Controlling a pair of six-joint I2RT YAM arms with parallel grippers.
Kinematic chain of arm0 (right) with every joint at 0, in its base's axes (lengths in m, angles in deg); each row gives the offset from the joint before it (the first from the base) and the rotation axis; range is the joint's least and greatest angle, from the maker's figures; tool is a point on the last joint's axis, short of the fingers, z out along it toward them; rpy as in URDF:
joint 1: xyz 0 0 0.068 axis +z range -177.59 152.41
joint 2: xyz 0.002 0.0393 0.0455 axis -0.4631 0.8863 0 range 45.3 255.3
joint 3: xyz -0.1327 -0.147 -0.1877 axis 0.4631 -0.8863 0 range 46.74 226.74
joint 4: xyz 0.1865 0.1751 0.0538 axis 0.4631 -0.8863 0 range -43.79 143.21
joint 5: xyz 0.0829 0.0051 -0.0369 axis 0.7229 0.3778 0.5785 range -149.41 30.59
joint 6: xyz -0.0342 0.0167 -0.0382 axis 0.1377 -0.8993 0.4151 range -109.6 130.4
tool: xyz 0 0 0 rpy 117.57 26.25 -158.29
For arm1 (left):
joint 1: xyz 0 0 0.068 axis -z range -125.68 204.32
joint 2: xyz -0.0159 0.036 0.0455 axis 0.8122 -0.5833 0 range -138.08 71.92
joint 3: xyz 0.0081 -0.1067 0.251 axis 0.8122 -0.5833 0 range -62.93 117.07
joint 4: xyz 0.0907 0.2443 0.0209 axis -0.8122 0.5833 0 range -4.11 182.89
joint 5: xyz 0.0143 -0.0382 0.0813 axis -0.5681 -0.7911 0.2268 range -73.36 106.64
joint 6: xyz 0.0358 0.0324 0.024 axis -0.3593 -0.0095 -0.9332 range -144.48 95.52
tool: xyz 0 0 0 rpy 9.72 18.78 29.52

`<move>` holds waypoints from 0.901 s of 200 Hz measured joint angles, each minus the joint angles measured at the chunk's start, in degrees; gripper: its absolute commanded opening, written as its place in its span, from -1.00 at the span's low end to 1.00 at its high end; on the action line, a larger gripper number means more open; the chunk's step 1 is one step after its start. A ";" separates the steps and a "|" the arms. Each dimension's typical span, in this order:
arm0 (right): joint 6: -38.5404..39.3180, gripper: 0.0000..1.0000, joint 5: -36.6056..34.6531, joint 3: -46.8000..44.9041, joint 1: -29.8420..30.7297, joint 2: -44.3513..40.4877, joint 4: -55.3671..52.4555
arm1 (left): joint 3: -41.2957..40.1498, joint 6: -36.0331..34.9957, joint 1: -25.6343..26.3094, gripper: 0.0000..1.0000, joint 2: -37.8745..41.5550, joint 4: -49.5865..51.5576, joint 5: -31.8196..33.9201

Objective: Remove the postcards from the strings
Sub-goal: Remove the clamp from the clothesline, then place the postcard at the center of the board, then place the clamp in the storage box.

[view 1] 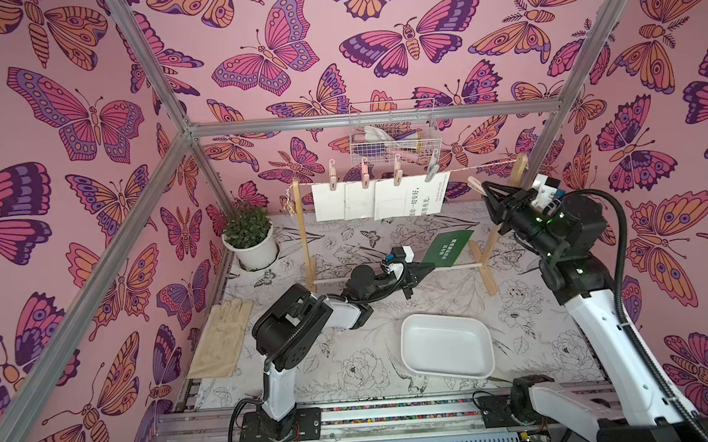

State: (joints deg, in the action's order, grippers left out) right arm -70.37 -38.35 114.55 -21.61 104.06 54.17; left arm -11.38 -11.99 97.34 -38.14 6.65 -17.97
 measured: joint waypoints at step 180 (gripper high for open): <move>31.34 -0.80 3.32 -9.70 16.20 11.04 6.58 | -43.50 35.78 1.31 -1.00 51.10 24.24 27.30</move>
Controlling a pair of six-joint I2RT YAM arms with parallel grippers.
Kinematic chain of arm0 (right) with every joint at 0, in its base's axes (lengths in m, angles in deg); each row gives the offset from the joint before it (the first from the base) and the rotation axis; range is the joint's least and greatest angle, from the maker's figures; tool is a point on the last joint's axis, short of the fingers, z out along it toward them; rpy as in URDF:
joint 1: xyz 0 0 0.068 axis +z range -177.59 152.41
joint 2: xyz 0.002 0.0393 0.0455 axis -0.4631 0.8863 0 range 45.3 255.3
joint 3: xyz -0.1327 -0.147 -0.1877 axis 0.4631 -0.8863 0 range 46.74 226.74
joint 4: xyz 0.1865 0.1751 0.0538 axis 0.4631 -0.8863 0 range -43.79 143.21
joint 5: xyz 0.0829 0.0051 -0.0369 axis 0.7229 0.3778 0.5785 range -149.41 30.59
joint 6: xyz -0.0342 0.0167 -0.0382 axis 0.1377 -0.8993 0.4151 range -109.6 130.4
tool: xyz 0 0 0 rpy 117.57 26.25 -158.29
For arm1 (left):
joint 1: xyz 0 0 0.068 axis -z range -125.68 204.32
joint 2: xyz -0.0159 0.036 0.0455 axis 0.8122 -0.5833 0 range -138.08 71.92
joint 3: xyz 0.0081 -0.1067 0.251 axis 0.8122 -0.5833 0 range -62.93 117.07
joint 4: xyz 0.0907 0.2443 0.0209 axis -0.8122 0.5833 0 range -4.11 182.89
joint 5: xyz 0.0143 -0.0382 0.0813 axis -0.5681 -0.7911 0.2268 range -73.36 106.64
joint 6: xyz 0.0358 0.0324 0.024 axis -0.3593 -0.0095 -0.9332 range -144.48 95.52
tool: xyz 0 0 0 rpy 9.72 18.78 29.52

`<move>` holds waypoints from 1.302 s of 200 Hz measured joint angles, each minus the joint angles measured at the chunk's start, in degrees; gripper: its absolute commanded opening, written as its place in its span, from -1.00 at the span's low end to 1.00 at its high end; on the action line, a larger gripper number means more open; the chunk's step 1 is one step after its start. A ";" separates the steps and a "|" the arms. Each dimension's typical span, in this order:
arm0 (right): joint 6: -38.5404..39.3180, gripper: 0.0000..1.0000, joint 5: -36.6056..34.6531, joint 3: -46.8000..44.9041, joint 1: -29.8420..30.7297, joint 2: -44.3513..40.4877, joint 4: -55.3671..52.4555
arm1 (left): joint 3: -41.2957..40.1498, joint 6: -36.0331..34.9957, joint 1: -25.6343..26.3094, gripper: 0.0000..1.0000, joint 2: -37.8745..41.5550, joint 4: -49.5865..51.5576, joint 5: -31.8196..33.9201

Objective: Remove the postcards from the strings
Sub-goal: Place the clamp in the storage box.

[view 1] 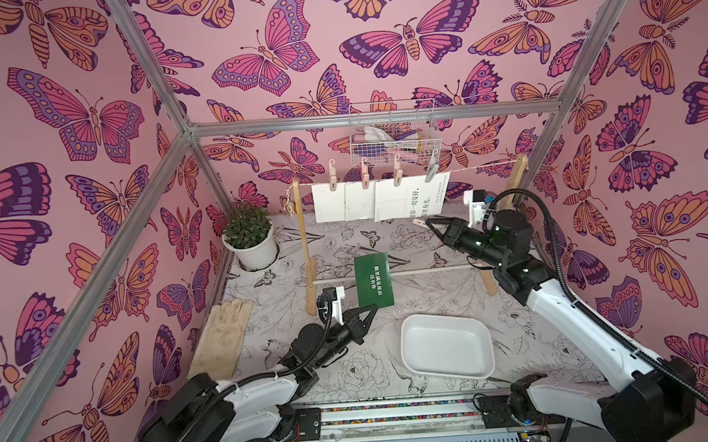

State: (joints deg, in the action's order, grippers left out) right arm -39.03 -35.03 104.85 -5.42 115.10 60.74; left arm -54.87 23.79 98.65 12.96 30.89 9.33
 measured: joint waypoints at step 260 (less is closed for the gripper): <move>6.25 -0.12 -10.12 -17.99 13.66 -13.27 -49.77 | 5.09 13.51 -2.84 -0.23 30.62 81.81 2.19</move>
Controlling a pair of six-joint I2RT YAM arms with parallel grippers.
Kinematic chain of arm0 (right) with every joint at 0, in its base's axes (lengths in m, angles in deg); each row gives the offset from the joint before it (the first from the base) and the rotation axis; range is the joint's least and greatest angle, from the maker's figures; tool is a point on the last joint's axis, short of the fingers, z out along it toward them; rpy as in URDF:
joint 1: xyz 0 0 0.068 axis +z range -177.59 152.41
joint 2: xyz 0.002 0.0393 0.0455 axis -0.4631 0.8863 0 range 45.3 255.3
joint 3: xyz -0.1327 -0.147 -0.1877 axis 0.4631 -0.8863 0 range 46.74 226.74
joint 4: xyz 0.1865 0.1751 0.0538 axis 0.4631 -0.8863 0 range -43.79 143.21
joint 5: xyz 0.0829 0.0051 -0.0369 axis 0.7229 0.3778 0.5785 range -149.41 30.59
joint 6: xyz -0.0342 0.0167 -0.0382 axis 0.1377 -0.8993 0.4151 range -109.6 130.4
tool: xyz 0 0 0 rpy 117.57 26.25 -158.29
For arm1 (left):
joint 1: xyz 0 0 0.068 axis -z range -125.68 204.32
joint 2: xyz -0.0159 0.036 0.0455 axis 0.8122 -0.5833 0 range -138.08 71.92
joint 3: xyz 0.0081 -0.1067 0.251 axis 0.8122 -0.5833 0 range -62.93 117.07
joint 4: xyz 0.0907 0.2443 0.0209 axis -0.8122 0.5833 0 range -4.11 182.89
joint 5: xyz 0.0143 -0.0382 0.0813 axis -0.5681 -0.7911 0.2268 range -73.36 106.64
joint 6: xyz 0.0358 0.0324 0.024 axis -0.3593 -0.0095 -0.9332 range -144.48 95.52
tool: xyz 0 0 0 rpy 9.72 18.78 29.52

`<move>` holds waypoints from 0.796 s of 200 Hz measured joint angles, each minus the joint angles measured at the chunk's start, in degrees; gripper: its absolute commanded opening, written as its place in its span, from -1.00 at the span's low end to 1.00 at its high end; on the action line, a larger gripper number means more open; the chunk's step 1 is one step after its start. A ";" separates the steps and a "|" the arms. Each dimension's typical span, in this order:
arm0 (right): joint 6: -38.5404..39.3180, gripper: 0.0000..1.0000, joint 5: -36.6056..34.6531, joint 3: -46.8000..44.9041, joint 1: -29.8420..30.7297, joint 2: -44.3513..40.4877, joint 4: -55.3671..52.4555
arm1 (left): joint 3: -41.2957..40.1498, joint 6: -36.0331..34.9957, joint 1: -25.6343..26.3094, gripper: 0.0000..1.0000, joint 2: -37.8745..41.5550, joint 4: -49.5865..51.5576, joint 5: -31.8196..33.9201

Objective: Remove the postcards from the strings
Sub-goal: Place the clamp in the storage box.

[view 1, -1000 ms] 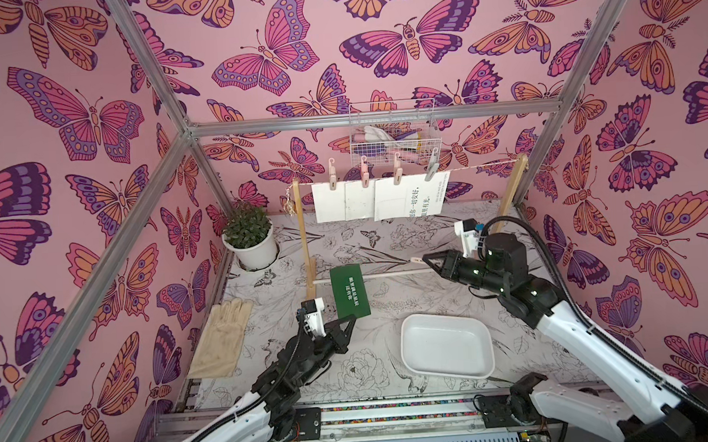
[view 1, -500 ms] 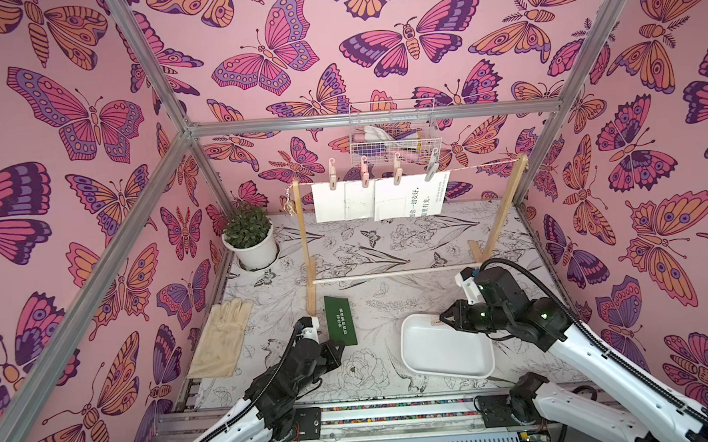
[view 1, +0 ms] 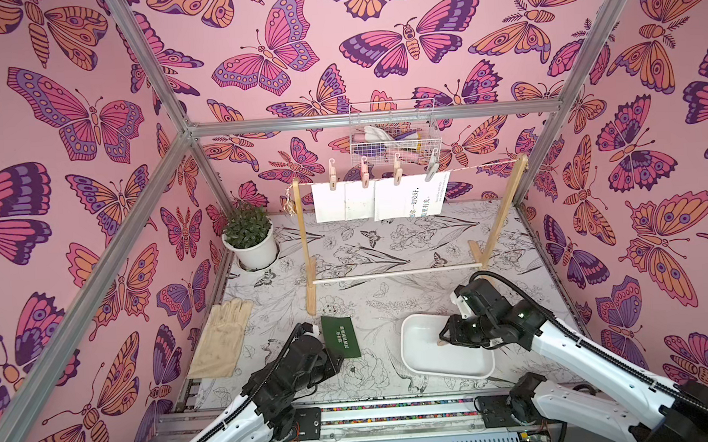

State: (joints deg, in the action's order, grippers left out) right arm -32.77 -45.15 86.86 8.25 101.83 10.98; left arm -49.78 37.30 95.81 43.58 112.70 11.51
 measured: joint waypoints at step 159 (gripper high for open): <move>11.74 0.46 -11.32 22.58 0.26 -7.28 3.23 | 26.21 -28.22 -0.98 0.54 -1.44 5.01 2.89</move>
State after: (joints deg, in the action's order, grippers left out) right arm -21.04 -56.47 109.44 8.51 94.56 14.21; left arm -23.57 9.08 94.83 42.14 117.70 14.40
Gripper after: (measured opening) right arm 0.717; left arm 0.769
